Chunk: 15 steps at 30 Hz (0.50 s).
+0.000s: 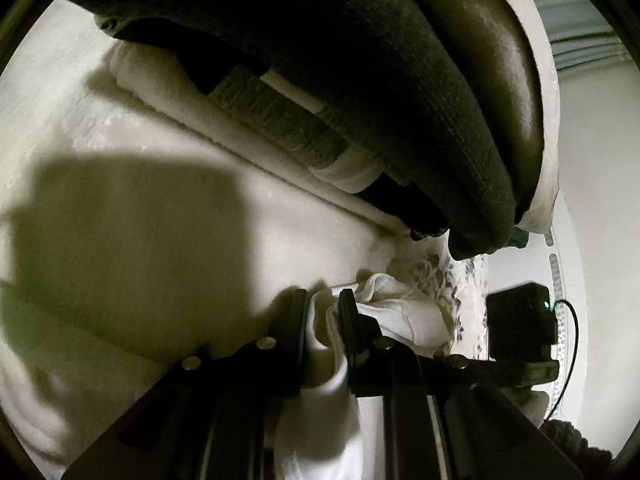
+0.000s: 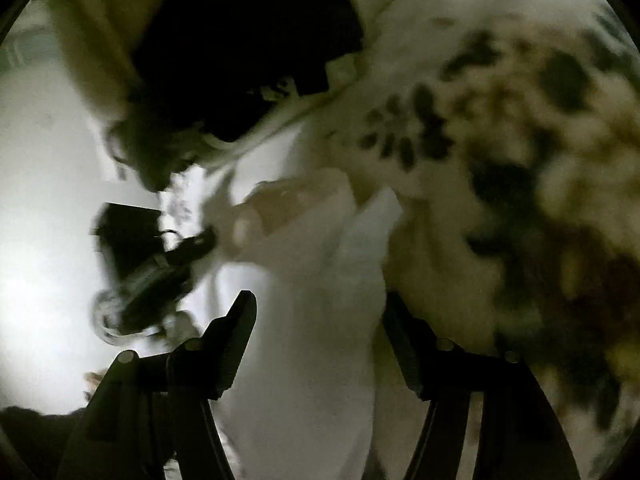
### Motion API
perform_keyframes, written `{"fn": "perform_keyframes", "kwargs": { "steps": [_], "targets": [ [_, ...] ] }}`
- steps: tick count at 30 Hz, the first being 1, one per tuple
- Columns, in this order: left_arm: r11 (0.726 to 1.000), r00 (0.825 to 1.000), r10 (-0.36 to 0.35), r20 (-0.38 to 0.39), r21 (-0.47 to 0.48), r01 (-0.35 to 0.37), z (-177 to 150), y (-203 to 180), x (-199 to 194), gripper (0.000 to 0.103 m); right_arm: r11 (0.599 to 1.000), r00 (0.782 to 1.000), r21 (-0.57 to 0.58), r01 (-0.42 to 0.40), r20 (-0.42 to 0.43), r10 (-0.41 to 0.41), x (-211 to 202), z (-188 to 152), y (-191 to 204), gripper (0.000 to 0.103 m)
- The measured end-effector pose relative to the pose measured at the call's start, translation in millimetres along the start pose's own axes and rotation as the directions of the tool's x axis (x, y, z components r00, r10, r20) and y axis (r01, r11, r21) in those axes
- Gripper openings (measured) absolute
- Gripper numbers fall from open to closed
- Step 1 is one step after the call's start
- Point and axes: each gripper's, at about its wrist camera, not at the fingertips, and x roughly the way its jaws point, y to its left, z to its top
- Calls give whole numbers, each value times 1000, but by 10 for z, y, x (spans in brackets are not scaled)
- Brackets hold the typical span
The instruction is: Fold small clothes
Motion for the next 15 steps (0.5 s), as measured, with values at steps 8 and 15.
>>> {"fn": "perform_keyframes", "kwargs": {
  "steps": [8,15],
  "targets": [
    [1000,1000,4,0,-8,-4,25,26,-9,13,992,995,94,83,55,-88,232,316,100,20],
    [986,994,-107,22,-130,109,-32,232,-247,57,988,993,145,-50,116,33,-68,57,-63,66]
  ]
}}
